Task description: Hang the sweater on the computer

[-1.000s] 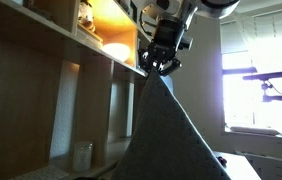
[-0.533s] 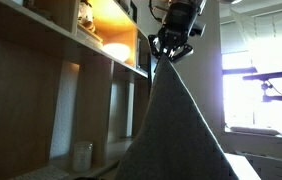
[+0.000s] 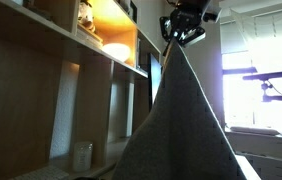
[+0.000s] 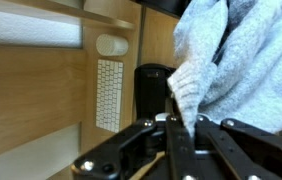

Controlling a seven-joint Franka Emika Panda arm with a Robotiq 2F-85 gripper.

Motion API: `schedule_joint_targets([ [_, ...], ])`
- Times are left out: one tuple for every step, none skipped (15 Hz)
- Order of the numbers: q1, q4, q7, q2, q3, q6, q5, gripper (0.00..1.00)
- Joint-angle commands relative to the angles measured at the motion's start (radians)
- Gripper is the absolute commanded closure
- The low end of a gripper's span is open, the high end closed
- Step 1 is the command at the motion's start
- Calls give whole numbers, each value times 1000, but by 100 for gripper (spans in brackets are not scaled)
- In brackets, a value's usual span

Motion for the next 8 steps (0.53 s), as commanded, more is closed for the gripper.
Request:
schedule_joint_targets([
  [-4, -123, 77, -114, -9, 78, -41, 94],
  [-4, -123, 84, -115, -8, 79, -48, 94],
  [-6, -128, 86, -121, -7, 73, -53, 94],
  [-8, -69, 51, -70, 6, 36, -26, 94],
  [-8, -73, 51, -74, 6, 35, -27, 94],
  [-8, -73, 51, -72, 6, 35, -27, 94],
  [-8, -73, 51, -69, 6, 35, -27, 94],
  [-7, -71, 51, -64, 7, 33, -27, 94],
])
